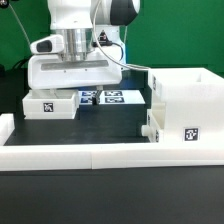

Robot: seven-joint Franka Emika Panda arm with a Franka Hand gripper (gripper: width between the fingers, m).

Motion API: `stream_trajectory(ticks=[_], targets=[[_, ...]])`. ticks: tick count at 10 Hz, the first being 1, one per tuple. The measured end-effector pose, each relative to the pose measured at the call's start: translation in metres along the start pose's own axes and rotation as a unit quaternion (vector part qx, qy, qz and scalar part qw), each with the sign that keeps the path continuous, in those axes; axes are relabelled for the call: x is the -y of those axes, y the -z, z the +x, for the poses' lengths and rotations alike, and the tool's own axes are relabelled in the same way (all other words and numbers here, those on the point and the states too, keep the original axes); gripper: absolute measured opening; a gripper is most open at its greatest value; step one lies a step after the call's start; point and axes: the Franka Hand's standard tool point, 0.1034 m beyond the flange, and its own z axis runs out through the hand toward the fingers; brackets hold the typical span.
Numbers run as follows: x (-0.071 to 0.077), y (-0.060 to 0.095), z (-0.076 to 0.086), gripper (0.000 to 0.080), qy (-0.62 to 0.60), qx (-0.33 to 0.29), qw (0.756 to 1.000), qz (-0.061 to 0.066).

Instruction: Assemble drawer

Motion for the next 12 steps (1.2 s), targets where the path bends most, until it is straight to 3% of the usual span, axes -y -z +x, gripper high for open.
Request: stream_trajectory(ticks=[1, 3, 4, 5, 6, 7, 12], targets=[[0.0004, -0.0002, -0.0020, 0.0649, 0.000, -0.001, 1.000, -0.001], [0.0033, 0.0000, 0.0001, 0.0390, 0.003, -0.004, 1.000, -0.001], [0.0054, -0.0001, 0.0007, 0.0390, 0.006, -0.004, 1.000, -0.001], [0.0049, 0.0000, 0.0008, 0.0202, 0.006, -0.004, 1.000, -0.001], [0.0050, -0.0001, 0.0007, 0.0202, 0.006, -0.004, 1.000, -0.001], [0.0051, -0.0001, 0.0009, 0.0042, 0.007, -0.004, 1.000, -0.001], [0.0051, 0.0000, 0.0010, 0.0042, 0.007, -0.004, 1.000, -0.001]])
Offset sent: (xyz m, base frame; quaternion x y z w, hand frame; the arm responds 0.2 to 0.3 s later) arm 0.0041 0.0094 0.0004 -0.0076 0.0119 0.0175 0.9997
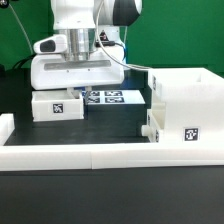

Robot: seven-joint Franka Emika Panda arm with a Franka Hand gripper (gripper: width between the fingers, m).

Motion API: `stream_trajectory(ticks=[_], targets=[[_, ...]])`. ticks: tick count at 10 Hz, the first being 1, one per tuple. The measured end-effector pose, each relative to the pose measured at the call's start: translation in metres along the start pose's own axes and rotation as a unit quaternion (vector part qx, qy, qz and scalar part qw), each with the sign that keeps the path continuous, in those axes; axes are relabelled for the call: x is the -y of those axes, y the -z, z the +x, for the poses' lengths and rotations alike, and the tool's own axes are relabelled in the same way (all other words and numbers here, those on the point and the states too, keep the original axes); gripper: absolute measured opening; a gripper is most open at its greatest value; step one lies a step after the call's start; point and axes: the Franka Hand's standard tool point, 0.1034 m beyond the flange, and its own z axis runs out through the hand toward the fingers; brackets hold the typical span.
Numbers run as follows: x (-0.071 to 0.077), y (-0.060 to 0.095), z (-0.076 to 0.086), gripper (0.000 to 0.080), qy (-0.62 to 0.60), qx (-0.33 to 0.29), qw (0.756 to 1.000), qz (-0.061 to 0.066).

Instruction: Assemble drawer

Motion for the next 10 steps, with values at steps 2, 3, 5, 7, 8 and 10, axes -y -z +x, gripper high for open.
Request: stream_trajectory(ticks=[2, 3, 5, 7, 8, 10], targets=[[0.000, 0.000, 0.000, 0.0042, 0.000, 0.000, 1.000, 0.000], [0.002, 0.000, 0.002, 0.0042, 0.004, 0.002, 1.000, 0.002], [0.014, 0.011, 0.022, 0.0042, 0.032, 0.014, 0.999, 0.013], [0.025, 0.022, 0.047, 0.0042, 0.046, 0.015, 0.999, 0.019], [0.032, 0.028, 0.060, 0.0042, 0.052, 0.012, 0.998, 0.020], [0.044, 0.035, 0.081, 0.0042, 0.067, 0.002, 0.998, 0.020]])
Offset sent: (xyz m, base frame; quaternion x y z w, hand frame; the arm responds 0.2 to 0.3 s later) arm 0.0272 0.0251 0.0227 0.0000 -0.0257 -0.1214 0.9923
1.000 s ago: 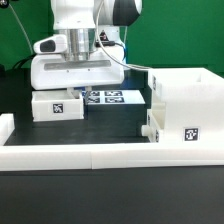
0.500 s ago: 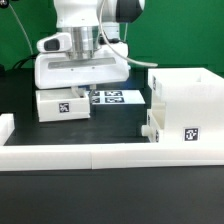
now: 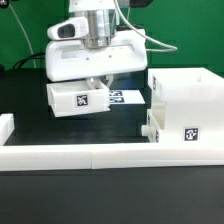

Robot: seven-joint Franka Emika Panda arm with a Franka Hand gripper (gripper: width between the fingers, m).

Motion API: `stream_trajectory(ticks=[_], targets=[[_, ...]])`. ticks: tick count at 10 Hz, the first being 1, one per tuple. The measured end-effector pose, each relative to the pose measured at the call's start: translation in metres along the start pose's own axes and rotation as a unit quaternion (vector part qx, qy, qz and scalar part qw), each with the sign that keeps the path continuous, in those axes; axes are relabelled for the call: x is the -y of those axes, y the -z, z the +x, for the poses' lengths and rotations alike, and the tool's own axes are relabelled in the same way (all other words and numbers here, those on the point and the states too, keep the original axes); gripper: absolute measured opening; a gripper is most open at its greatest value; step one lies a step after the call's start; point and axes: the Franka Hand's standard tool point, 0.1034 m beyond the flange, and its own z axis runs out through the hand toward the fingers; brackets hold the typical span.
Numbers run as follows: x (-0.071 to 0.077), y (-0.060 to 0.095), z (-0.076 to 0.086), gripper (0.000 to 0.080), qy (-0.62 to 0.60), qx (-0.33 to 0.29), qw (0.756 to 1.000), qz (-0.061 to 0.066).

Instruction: Assemble drawer

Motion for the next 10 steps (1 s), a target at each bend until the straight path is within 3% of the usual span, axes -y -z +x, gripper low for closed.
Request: stream_trajectory(ticks=[2, 4, 8, 10], targets=[[0.009, 0.007, 0.023, 0.0042, 0.016, -0.015, 1.000, -0.003], [0.017, 0.011, 0.037, 0.0042, 0.021, -0.011, 1.000, 0.001], [0.015, 0.008, 0.033, 0.0042, 0.039, -0.010, 0.999, 0.000], [0.013, 0.007, 0.033, 0.0042, 0.137, -0.008, 0.991, -0.002]])
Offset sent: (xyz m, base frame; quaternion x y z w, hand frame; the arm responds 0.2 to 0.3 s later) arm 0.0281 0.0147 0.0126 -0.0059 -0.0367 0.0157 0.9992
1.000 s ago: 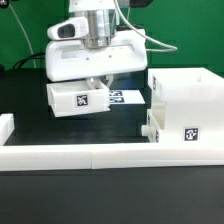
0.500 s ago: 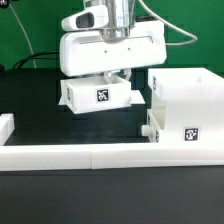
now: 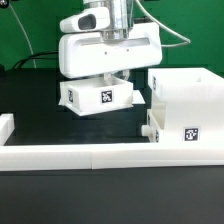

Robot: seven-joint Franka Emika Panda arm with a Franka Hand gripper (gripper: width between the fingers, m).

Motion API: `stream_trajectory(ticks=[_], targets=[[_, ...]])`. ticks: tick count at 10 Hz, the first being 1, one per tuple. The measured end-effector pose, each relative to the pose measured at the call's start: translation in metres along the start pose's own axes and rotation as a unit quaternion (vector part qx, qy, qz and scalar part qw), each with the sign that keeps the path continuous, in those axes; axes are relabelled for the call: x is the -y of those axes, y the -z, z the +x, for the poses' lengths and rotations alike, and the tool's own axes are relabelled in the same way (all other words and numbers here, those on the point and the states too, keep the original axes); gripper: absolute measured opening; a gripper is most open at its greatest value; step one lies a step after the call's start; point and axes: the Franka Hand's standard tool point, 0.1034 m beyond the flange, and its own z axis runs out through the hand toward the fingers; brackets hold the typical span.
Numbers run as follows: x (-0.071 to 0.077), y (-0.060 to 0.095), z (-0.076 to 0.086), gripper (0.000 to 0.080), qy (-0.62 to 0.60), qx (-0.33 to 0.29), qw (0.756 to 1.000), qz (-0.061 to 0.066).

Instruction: Assemble drawer

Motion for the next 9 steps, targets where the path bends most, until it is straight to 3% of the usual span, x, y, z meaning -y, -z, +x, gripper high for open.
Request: stream_trajectory(ticks=[4, 5, 9], targets=[[-0.012, 0.001, 0.015, 0.0042, 0.186, 0.005, 0.983, -0.003], [-0.015, -0.001, 0.017, 0.0042, 0.215, 0.009, 0.976, 0.001], [-0.023, -0.003, 0.015, 0.0042, 0.365, 0.022, 0.931, 0.003]])
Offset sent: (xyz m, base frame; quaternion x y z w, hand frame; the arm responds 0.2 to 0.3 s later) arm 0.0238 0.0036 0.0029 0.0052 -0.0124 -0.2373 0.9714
